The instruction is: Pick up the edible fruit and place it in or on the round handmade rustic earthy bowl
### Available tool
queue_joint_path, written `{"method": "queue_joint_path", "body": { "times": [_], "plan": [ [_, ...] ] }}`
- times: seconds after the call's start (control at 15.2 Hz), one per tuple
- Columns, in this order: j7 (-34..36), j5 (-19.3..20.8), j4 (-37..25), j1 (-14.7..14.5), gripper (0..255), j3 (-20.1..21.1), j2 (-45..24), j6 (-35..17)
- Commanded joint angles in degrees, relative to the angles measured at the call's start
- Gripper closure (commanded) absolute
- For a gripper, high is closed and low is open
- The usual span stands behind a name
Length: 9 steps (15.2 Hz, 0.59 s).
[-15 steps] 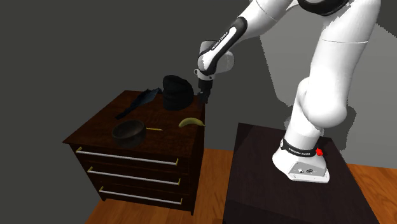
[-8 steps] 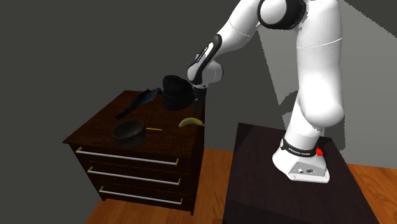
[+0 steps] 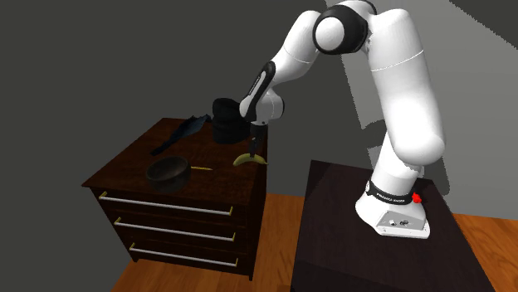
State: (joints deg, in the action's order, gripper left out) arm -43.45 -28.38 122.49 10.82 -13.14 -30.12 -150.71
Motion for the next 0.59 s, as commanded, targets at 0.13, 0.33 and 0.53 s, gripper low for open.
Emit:
{"method": "queue_joint_path", "body": {
  "times": [0.13,0.33,0.53],
  "plan": [
    [-1.08,-1.4,-0.75,0.76,0,1.23,-2.49,-1.76],
    [-1.08,-1.39,-0.75,0.76,0,1.23,-2.49,-1.76],
    [-1.08,-1.39,-0.75,0.76,0,1.23,-2.49,-1.76]
  ]
}}
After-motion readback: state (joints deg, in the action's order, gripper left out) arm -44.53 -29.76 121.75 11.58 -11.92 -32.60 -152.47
